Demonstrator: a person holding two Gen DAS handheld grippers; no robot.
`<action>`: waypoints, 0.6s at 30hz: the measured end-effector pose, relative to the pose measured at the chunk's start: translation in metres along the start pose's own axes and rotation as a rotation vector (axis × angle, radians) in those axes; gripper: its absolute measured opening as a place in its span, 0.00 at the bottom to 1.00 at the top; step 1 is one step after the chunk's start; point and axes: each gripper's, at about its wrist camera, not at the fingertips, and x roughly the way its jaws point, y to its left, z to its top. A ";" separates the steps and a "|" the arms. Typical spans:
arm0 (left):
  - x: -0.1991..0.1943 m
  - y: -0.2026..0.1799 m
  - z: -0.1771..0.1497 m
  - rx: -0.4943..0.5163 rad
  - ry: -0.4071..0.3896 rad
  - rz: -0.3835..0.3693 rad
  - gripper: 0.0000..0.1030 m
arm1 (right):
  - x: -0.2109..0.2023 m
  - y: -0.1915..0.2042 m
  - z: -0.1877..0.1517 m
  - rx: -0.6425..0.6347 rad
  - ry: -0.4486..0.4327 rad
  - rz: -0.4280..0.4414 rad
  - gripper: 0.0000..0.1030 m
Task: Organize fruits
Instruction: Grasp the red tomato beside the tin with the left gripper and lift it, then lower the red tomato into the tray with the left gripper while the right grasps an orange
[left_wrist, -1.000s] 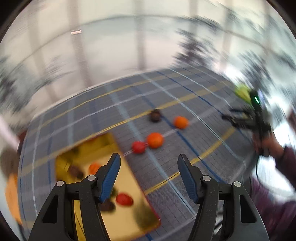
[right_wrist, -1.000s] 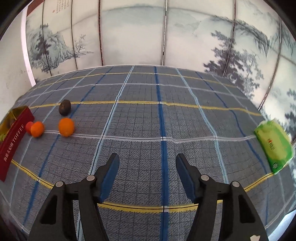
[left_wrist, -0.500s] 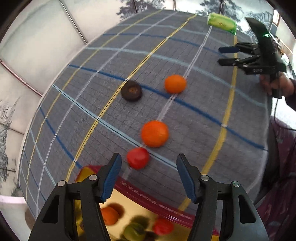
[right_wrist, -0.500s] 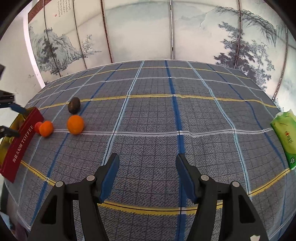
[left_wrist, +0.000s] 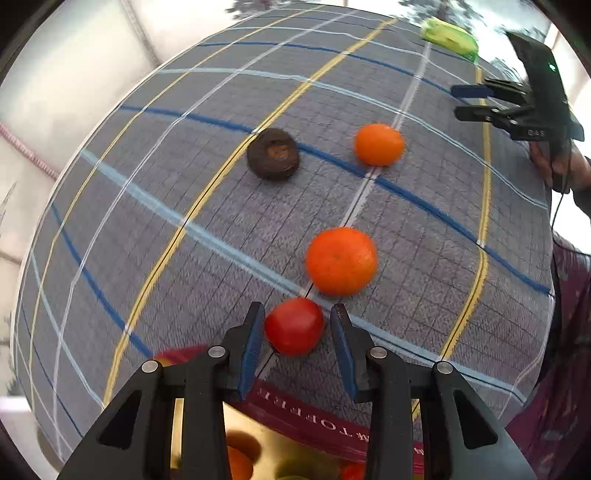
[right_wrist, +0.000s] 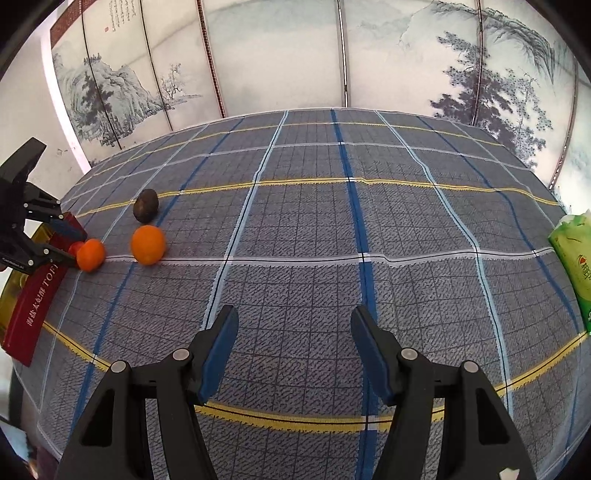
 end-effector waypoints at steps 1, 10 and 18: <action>0.001 -0.001 -0.003 -0.008 0.001 0.016 0.37 | 0.000 0.000 0.000 0.001 -0.001 0.001 0.59; 0.004 0.002 -0.002 -0.075 -0.034 0.030 0.37 | 0.001 0.001 0.001 -0.001 0.000 0.000 0.59; -0.022 0.001 -0.013 -0.272 -0.135 0.090 0.32 | -0.002 0.001 0.000 -0.006 -0.014 0.000 0.59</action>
